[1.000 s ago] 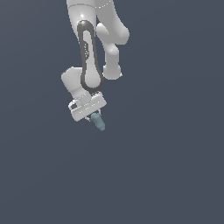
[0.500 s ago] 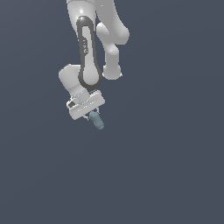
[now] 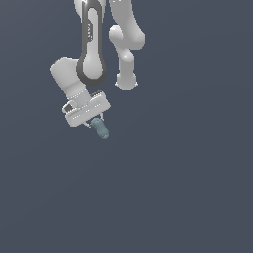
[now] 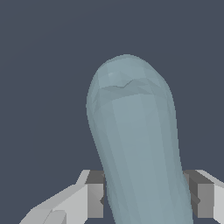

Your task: Pick up the object and move it to a goal position.

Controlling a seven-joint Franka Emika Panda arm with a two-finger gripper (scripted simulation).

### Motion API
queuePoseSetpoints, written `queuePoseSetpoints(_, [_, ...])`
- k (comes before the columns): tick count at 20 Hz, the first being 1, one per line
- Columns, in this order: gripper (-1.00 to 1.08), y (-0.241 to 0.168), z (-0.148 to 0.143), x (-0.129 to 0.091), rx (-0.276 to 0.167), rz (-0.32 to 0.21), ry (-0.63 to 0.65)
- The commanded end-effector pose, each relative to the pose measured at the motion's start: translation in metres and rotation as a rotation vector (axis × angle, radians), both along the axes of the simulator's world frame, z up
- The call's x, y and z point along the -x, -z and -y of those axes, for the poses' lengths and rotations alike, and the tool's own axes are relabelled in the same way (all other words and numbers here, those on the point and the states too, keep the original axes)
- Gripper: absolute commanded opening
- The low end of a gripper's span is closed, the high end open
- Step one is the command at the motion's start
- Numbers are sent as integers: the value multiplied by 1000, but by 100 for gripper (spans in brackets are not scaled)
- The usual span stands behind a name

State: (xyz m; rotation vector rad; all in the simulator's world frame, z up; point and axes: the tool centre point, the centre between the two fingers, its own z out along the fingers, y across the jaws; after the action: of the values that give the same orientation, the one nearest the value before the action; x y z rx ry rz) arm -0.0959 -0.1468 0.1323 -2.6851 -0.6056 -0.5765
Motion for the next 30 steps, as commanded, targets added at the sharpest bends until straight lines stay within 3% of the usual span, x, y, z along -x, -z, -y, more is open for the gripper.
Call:
queuePoseSetpoints(1, [-100,-21,14,2,2,-2,1])
queuePoseSetpoints(16, [-100,-141,92,7,3,-1,1])
queuePoseSetpoints(30, [-100,-171,113,4,-1,4,0])
